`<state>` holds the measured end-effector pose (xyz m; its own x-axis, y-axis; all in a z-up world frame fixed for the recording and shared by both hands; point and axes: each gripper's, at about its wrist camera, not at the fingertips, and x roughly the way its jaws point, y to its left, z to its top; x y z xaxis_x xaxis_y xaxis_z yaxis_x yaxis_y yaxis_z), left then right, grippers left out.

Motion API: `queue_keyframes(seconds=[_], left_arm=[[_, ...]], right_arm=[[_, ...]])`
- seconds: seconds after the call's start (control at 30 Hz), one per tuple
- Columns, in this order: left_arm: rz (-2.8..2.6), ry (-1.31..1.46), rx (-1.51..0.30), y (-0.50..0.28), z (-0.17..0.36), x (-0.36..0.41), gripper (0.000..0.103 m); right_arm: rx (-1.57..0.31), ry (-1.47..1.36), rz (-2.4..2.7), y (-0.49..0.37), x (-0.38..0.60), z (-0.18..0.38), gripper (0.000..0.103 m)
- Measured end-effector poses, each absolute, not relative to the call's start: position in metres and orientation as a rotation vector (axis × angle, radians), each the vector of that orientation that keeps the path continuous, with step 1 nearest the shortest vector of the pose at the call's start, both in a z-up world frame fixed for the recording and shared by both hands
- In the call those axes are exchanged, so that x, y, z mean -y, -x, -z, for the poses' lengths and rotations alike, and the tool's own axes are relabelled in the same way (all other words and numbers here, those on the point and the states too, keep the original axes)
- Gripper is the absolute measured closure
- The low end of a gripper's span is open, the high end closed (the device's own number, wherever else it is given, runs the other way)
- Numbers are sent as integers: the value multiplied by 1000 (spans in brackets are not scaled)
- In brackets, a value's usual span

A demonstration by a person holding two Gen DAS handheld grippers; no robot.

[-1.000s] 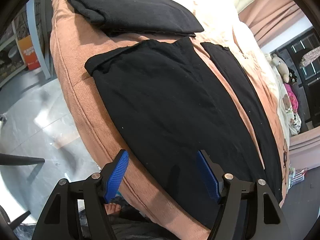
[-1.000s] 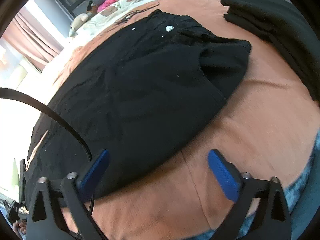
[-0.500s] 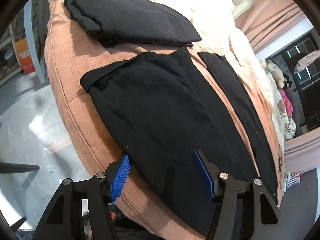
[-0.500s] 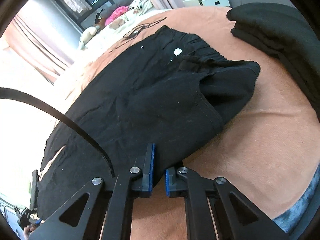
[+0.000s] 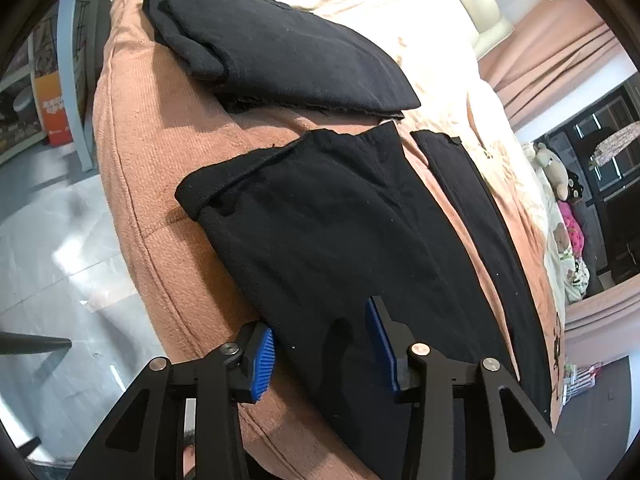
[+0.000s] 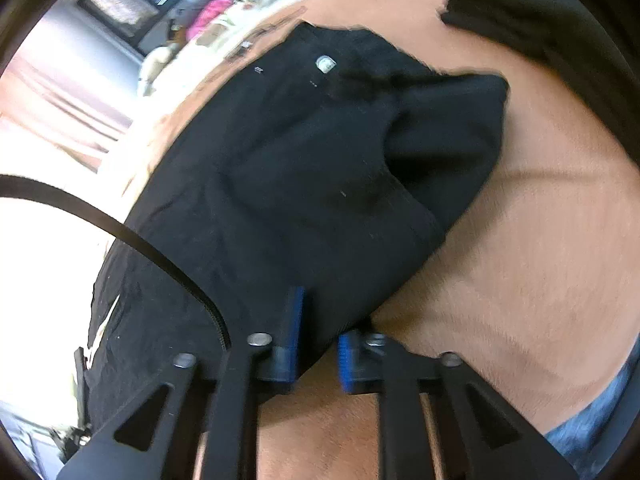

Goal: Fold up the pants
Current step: 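Close the right tool on the waistband while the left tool grips the leg hems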

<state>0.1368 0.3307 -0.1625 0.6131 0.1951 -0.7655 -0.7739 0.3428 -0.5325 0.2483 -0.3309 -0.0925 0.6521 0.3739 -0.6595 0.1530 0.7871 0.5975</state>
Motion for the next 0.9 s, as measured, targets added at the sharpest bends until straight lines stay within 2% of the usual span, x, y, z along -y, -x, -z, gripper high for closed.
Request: queue_keyframes(seconds=[0.03,0.2,0.37,0.47,0.5,0.57,0.63,0.73,0.9], left_arm=[[-694,1037,-659,-136,163,-331,60],[-694,1063,-630,-130,167,-335,65],[-682,1078,-610,-128,169,-338,66],[-689,1080,-608,-126,171,-341,76],[-693,1081,-609,-125,171,-342,83],[-699,1088,-610,-123,172,-345,94],[-686,1101,-601,-122,171,-348,96],[-668,1084,-582,-124,158,-347,97],[-642,1037,-538,-135,125,-348,101]], right_arm=[[-878,-691,-139,-249,332,96,65],[-873,-691,-140,-255,324,95,51],[-849,-727,-103,-268,324,94,50],[-823,-765,-84,-267,330,99,51],[-819,-771,-78,-267,331,100,53],[-815,-770,-53,-266,333,101,63],[-813,-769,-11,-264,339,100,81],[-782,-804,-3,-258,347,96,92],[-718,-779,-20,-246,344,73,96]])
